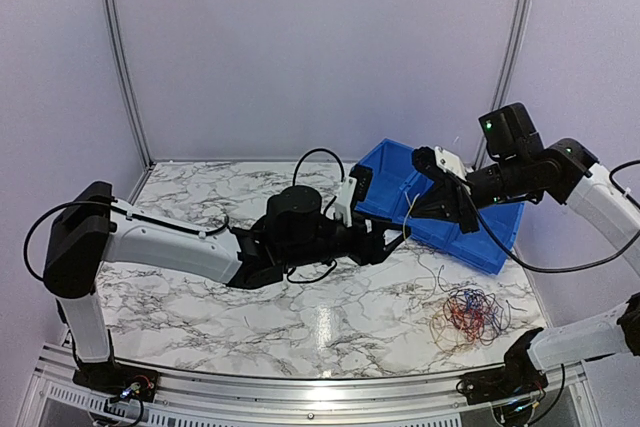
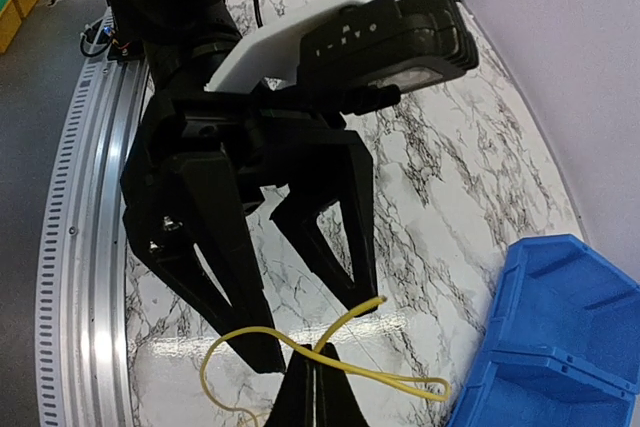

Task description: Untangle the cables

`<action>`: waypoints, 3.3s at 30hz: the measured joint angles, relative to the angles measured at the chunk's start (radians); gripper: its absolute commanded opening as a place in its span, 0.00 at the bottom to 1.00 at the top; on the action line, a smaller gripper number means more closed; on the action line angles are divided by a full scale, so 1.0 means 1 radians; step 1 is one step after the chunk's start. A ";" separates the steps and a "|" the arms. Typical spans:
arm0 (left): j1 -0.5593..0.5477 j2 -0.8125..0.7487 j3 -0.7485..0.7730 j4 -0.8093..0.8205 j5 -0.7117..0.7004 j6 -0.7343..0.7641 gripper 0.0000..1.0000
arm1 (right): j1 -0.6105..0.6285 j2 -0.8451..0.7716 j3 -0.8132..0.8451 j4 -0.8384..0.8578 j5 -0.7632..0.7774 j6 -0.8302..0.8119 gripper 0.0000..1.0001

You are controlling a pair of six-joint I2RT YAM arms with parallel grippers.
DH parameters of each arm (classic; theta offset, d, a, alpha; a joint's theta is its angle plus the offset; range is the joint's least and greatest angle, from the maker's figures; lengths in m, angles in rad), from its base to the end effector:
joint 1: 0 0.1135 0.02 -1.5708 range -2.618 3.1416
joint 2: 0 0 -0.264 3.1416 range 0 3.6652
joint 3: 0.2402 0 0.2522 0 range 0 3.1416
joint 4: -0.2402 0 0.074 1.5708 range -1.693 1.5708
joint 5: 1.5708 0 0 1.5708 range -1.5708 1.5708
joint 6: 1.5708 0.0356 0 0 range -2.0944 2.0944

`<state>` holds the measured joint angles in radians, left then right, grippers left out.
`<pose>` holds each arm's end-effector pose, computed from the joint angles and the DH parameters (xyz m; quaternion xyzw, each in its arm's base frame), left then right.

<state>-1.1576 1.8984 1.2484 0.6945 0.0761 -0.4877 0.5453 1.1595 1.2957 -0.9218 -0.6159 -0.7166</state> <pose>0.1765 -0.4092 0.2678 0.2530 0.6433 -0.5472 0.4720 0.1790 0.1327 0.3753 -0.6130 0.6425 0.2478 0.3872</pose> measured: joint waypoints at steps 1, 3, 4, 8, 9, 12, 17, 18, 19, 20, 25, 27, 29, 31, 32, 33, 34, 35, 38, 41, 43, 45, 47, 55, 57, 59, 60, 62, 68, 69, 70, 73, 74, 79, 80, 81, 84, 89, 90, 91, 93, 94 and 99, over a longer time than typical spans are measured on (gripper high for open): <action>-0.002 0.003 0.003 0.012 0.008 -0.005 0.63 | 0.001 0.000 0.000 0.000 0.002 0.000 0.00; -0.005 0.004 0.008 0.031 0.023 -0.018 0.63 | 0.002 -0.001 0.000 0.000 0.011 -0.003 0.00; -0.006 0.004 0.009 0.044 0.026 -0.023 0.63 | 0.002 -0.002 0.000 0.001 0.018 -0.006 0.00; -0.007 -0.011 -0.031 0.074 0.001 -0.040 0.66 | 0.002 -0.018 -0.018 0.005 0.050 -0.018 0.00; -0.006 -0.024 -0.057 0.075 -0.006 -0.045 0.67 | 0.002 -0.024 -0.026 0.005 0.060 -0.019 0.00; -0.007 -0.056 -0.121 0.075 -0.006 -0.049 0.70 | 0.002 -0.039 -0.057 0.009 0.093 -0.022 0.00; -0.009 -0.067 -0.133 0.079 0.019 -0.050 0.71 | 0.002 -0.047 -0.093 0.016 0.141 -0.029 0.00; -0.010 -0.066 -0.129 0.079 0.026 -0.050 0.71 | 0.002 -0.047 -0.095 0.018 0.148 -0.029 0.00; -0.010 -0.064 -0.122 0.079 0.030 -0.050 0.70 | 0.002 -0.047 -0.096 0.021 0.154 -0.029 0.00; -0.011 -0.056 -0.103 0.080 0.037 -0.051 0.68 | 0.002 -0.046 -0.096 0.024 0.158 -0.029 0.00; -0.014 0.009 -0.001 0.090 0.070 -0.065 0.61 | 0.003 -0.043 -0.096 0.032 0.175 -0.029 0.00; -0.014 0.035 0.027 0.092 0.080 -0.073 0.54 | 0.003 -0.043 -0.096 0.035 0.181 -0.029 0.00; -0.014 0.067 0.052 0.093 0.085 -0.073 0.48 | 0.003 -0.042 -0.096 0.040 0.183 -0.029 0.00; -0.014 0.084 0.059 0.093 0.087 -0.076 0.39 | 0.003 -0.042 -0.096 0.046 0.185 -0.029 0.00; -0.014 0.094 0.064 0.092 0.087 -0.075 0.31 | 0.003 -0.042 -0.096 0.048 0.187 -0.029 0.00; -0.014 0.102 0.065 0.092 0.089 -0.075 0.21 | 0.003 -0.042 -0.096 0.050 0.189 -0.029 0.00; -0.014 0.108 0.065 0.091 0.088 -0.075 0.11 | 0.003 -0.042 -0.096 0.051 0.191 -0.029 0.00; -0.014 0.112 0.065 0.090 0.086 -0.073 0.03 | 0.003 -0.042 -0.096 0.051 0.193 -0.029 0.00; -0.014 0.114 0.065 0.087 0.073 -0.064 0.00 | 0.003 -0.042 -0.105 0.057 0.205 -0.038 0.00; -0.014 0.098 0.044 0.089 0.045 -0.047 0.00 | 0.005 -0.049 -0.151 0.069 0.225 -0.069 0.00; -0.014 0.065 0.003 0.087 0.015 -0.030 0.00 | 0.006 -0.058 -0.199 0.069 0.245 -0.097 0.00; -0.014 0.021 -0.038 0.086 -0.016 -0.008 0.00 | 0.006 -0.075 -0.264 0.073 0.279 -0.134 0.00; -0.014 -0.027 -0.074 0.086 -0.051 0.013 0.00 | 0.007 -0.099 -0.340 0.082 0.333 -0.175 0.00; -0.023 -0.211 -0.225 0.049 -0.163 0.093 0.00 | 0.010 -0.158 -0.518 0.275 0.496 -0.228 0.08; -0.021 -0.272 -0.257 0.050 -0.201 0.113 0.00 | -0.006 -0.152 -0.554 0.283 0.518 -0.227 0.08; -0.019 -0.348 -0.293 0.060 -0.240 0.137 0.00 | -0.026 -0.146 -0.571 0.291 0.520 -0.226 0.15; -0.018 -0.395 -0.316 0.063 -0.262 0.150 0.00 | -0.039 -0.144 -0.575 0.297 0.517 -0.224 0.22; -0.018 -0.481 -0.357 0.064 -0.304 0.175 0.00 | -0.074 -0.136 -0.578 0.315 0.501 -0.219 0.32; -0.018 -0.709 -0.481 0.056 -0.428 0.226 0.00 | -0.097 -0.046 -0.580 0.340 0.422 -0.193 0.54; -0.018 -0.732 -0.503 0.055 -0.444 0.227 0.00 | -0.097 -0.027 -0.580 0.338 0.405 -0.184 0.59; -0.018 -0.752 -0.530 0.053 -0.463 0.227 0.00 | -0.097 -0.006 -0.579 0.335 0.376 -0.180 0.64; -0.018 -0.784 -0.605 0.038 -0.505 0.220 0.00 | -0.092 0.062 -0.565 0.322 0.296 -0.171 0.68; -0.018 -0.789 -0.629 0.033 -0.514 0.215 0.00 | -0.086 0.085 -0.557 0.320 0.276 -0.170 0.69; -0.018 -0.824 -0.723 0.006 -0.560 0.187 0.00 | -0.034 0.198 -0.539 0.326 0.230 -0.169 0.69; -0.018 -0.837 -0.737 0.002 -0.570 0.182 0.00 | -0.028 0.218 -0.539 0.328 0.228 -0.169 0.68; -0.018 -0.851 -0.749 -0.003 -0.579 0.179 0.00 | -0.024 0.237 -0.539 0.330 0.227 -0.169 0.67; -0.018 -0.894 -0.770 -0.020 -0.607 0.174 0.00 | -0.021 0.277 -0.541 0.333 0.230 -0.169 0.60; -0.018 -0.975 -0.771 -0.087 -0.660 0.207 0.00 | -0.021 0.288 -0.582 0.347 0.275 -0.182 0.16; -0.018 -0.996 -0.767 -0.112 -0.674 0.225 0.00 | -0.021 0.289 -0.594 0.346 0.290 -0.182 0.11; -0.018 -1.017 -0.756 -0.143 -0.689 0.247 0.00 | -0.023 0.291 -0.603 0.345 0.302 -0.187 0.09; -0.018 -1.062 -0.719 -0.209 -0.723 0.296 0.00 | -0.035 0.290 -0.607 0.346 0.312 -0.194 0.05; -0.018 -1.080 -0.698 -0.233 -0.736 0.318 0.00 | -0.043 0.290 -0.607 0.346 0.312 -0.200 0.01; -0.018 -1.205 -0.544 -0.358 -0.824 0.445 0.00 | -0.124 0.288 -0.607 0.349 0.321 -0.214 0.00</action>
<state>-1.1755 0.6933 0.7048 0.3367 -0.7483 -0.0425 0.4213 1.4471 0.6888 -0.5732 -0.2947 -0.9310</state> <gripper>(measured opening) 0.020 0.022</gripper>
